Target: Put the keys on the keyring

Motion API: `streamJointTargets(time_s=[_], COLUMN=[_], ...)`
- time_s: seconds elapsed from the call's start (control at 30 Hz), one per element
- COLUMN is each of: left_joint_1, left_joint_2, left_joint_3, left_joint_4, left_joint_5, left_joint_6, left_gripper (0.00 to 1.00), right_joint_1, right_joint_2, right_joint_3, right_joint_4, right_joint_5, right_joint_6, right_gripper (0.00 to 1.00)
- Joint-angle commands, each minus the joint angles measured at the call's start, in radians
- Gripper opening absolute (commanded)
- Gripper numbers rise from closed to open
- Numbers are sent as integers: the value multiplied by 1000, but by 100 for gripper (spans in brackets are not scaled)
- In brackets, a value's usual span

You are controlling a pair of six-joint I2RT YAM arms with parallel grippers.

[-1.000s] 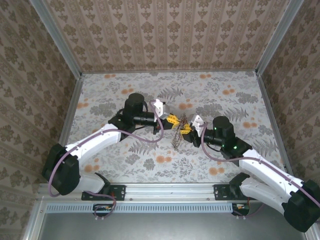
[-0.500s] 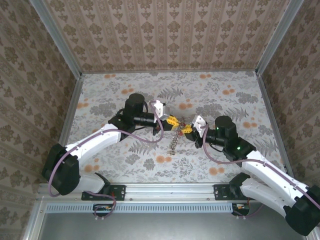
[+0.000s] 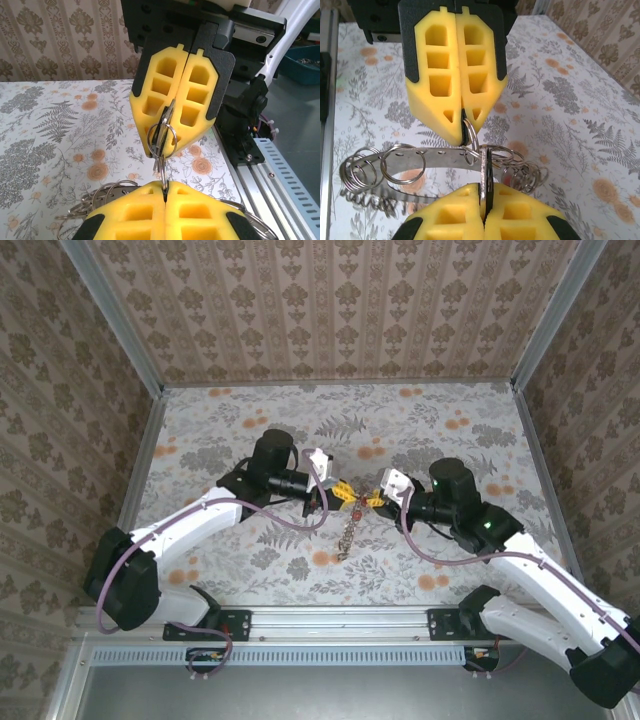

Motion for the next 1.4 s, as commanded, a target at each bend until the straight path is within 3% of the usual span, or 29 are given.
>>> streamJointTargets(time_s=[0.0, 0.13, 0.3, 0.47, 0.63, 0.77, 0.93, 1.13, 1.23, 1.3, 1.37], left_joint_1=[-1, -10, -44, -65, -57, -16, 56, 231, 329, 389, 436], left_joint_2=[-28, -9, 12, 26, 42, 19, -57, -164, -206, -229, -245], left_joint_3=[39, 75, 121, 124, 112, 58, -10, -80, -105, -124, -141], left_joint_4=[-35, -144, -322, -318, -232, -67, 21, -1, -38, -47, -55], left_joint_5=[47, 32, -75, -162, -180, -153, -152, -301, -440, -486, -524], left_joint_6=[46, 113, 266, 280, 197, 67, -25, -146, -216, -282, -330], left_gripper=[0, 0, 0, 0, 25, 45, 49, 61, 74, 100, 100], right_joint_1=[3, 3, 9, 52, 90, 112, 148, 179, 194, 194, 194], right_joint_2=[13, 41, 89, 162, 230, 273, 327, 340, 336, 341, 346], right_joint_3=[68, 137, 246, 356, 444, 535, 641, 709, 719, 735, 734], right_joint_4=[-150, -247, -373, -516, -576, -601, -645, -589, -541, -535, -541], right_joint_5=[33, 55, 83, 207, 322, 390, 533, 616, 640, 637, 616], right_joint_6=[-127, -211, -317, -448, -553, -642, -752, -837, -875, -875, -857], right_gripper=[0, 0, 0, 0, 0, 0, 0, 0, 0, 0, 0])
